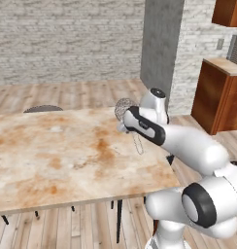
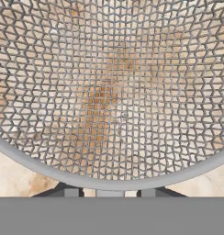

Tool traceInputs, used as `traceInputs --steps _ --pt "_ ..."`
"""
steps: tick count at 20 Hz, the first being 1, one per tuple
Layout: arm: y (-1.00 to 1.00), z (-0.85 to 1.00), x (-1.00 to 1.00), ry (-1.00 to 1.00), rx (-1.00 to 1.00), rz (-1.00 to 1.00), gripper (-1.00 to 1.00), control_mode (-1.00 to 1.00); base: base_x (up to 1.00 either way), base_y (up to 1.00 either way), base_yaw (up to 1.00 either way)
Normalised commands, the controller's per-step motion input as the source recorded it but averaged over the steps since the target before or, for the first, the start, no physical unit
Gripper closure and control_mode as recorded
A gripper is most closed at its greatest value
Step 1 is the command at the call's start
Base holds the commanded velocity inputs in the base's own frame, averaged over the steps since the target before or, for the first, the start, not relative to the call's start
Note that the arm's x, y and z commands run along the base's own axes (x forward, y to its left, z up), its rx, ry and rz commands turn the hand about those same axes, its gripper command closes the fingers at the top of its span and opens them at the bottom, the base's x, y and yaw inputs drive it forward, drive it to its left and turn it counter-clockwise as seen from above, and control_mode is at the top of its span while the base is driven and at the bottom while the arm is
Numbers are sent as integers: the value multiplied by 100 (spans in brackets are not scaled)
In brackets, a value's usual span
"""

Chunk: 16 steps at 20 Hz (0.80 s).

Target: Pick the pot and strainer and place them in the sink. Then turn on the water.

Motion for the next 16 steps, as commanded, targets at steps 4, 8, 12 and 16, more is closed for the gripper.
traceInputs --steps 4,8,12,16 --pt "0 23 -28 -15 0 0 100 -100 0 0 0" --pt "0 46 -27 -10 0 0 100 -100 0 0 0" --pt "0 49 -2 0 0 0 100 -100 0 0 0" --pt "0 49 0 9 0 -2 100 -100 0 0 0"
